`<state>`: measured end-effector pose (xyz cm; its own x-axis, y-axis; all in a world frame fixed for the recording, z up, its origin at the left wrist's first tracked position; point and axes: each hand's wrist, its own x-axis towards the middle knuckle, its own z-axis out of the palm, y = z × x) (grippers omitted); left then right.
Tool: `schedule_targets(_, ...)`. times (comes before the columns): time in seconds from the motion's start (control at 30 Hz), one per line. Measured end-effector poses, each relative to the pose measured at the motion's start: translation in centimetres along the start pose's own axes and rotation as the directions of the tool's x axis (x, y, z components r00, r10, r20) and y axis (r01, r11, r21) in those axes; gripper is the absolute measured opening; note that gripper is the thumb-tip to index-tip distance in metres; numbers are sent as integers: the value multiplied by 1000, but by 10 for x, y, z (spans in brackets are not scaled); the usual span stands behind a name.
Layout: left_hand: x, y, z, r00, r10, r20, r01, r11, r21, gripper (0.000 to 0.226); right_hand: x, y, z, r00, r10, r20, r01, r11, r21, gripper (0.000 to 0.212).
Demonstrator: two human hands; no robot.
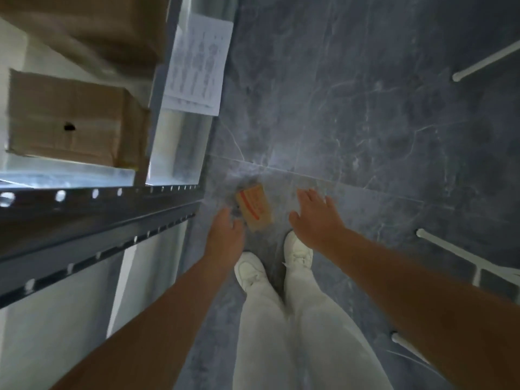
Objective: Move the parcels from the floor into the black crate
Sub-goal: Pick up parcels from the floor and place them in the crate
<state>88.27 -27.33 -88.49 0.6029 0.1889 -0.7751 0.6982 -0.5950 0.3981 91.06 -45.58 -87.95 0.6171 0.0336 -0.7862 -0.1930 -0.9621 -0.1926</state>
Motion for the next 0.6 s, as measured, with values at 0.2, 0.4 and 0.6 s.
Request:
schedule_targets(0.2, 110, -45, 73, 983, -184, -22, 178, 970, -164, 39, 97, 14, 98, 984, 42, 173, -67, 987, 143, 63)
schedule_targets(0.4, 183, -92, 134, 947, -321, 1, 293, 863, -411, 24, 181, 5, 155, 936, -27, 352, -196, 789, 582, 54)
schedule_targets(0.6, 175, -73, 138, 941, -335, 46, 292, 734, -613, 33, 168, 1, 156, 928, -2, 372, -320, 505, 802, 32)
